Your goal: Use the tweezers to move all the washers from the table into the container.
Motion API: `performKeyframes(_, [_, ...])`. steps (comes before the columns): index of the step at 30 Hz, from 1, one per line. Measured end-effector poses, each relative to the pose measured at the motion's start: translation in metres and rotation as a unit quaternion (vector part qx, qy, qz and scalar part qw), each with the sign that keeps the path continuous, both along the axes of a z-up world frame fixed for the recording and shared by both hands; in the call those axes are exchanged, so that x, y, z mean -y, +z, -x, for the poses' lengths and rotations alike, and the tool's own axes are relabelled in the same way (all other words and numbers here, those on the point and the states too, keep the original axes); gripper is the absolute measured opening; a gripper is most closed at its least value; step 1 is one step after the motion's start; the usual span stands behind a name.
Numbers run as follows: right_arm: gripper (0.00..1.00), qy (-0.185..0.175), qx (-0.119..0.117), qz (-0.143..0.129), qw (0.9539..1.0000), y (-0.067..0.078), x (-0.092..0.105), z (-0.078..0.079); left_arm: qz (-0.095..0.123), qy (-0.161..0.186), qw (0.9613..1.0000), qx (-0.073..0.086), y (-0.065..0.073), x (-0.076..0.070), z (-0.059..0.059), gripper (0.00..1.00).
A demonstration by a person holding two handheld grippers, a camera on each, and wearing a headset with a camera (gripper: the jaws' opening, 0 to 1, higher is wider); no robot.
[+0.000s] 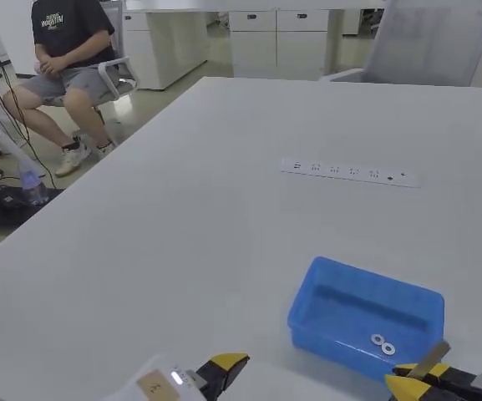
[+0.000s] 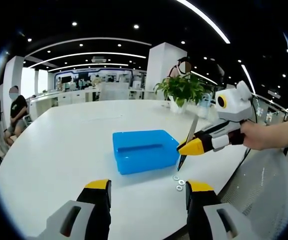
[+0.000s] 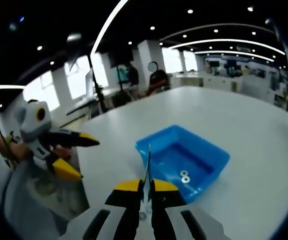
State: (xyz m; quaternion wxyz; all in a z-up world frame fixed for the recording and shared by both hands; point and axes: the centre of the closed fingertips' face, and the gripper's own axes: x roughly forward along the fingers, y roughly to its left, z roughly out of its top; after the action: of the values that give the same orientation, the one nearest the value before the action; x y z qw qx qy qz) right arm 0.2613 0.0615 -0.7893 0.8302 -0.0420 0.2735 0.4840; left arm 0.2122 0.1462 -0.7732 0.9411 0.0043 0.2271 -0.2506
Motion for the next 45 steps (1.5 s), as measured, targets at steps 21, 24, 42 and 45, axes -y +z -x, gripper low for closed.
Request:
performKeyframes(21, [0.04,0.009,-0.015,0.021,0.9996,-0.022,0.003,0.003,-0.006,-0.002,1.0,-0.003,-0.002,0.0,0.0,0.59])
performKeyframes(24, [0.04,0.012,-0.015,0.022,0.9996,-0.023,0.001,0.002,-0.006,-0.002,1.0,-0.003,-0.002,-0.001,0.0,0.59])
performKeyframes(42, [0.04,0.03,-0.007,0.037,0.9988,-0.029,-0.004,0.003,-0.007,-0.003,1.0,-0.003,-0.002,0.0,0.0,0.59])
performKeyframes(45, [0.04,0.047,0.009,0.049,0.9977,-0.029,-0.006,0.006,-0.008,-0.003,1.0,-0.003,-0.002,0.0,0.001,0.59])
